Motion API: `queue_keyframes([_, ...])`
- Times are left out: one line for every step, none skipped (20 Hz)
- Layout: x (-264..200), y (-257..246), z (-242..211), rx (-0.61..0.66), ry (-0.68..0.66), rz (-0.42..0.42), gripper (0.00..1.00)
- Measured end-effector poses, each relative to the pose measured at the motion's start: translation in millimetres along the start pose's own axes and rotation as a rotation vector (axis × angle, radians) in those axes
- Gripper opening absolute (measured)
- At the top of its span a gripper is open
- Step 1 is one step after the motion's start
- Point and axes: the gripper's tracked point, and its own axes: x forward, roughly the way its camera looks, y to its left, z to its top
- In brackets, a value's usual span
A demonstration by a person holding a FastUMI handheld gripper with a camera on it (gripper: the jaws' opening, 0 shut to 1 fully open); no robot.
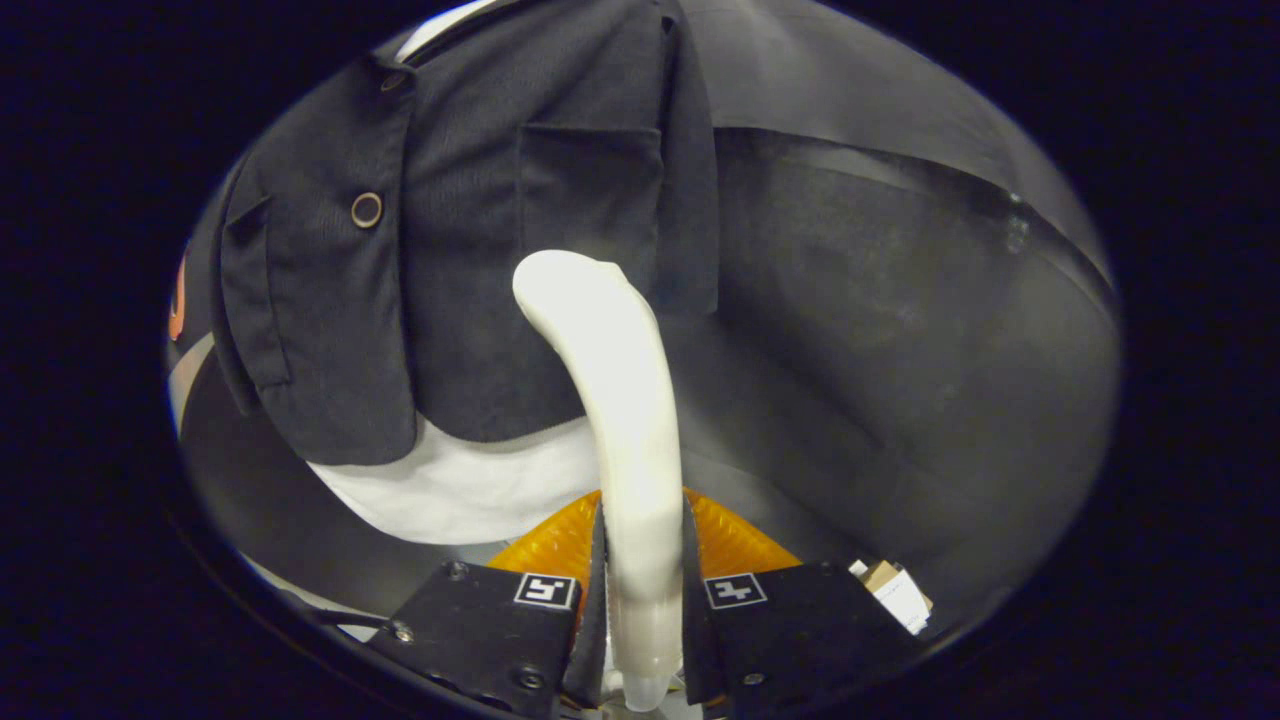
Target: Iron the clothes twice with a garment steamer, once on the left side and once on the right side.
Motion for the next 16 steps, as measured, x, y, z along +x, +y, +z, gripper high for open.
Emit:
queue_keyframes([3,1,-5,-0.003,0.01,0.002,0.34])
queue_keyframes([6,3,-10,-0.007,0.02,0.004,0.34])
queue_keyframes([7,4,-15,-0.013,0.029,0.007,0.34])
queue_keyframes([9,5,-20,-0.02,0.037,0.01,0.33])
queue_keyframes([11,5,-24,-0.027,0.046,0.014,0.34])
queue_keyframes([13,7,-29,-0.034,0.052,0.019,0.34])
queue_keyframes([14,8,-33,-0.043,0.056,0.023,0.34])
queue_keyframes([16,9,-37,-0.054,0.061,0.027,0.34])
queue_keyframes([19,11,-40,-0.061,0.069,0.034,0.33])
queue_keyframes([20,11,-43,-0.067,0.077,0.039,0.33])
queue_keyframes([20,11,-45,-0.072,0.087,0.047,0.33])
queue_keyframes([18,12,-49,-0.078,0.097,0.057,0.33])
queue_keyframes([17,13,-53,-0.082,0.101,0.07,0.33])
queue_keyframes([19,14,-55,-0.082,0.1,0.082,0.33])
queue_keyframes([18,17,-56,-0.075,0.098,0.098,0.34])
queue_keyframes([15,19,-54,-0.069,0.095,0.118,0.33])
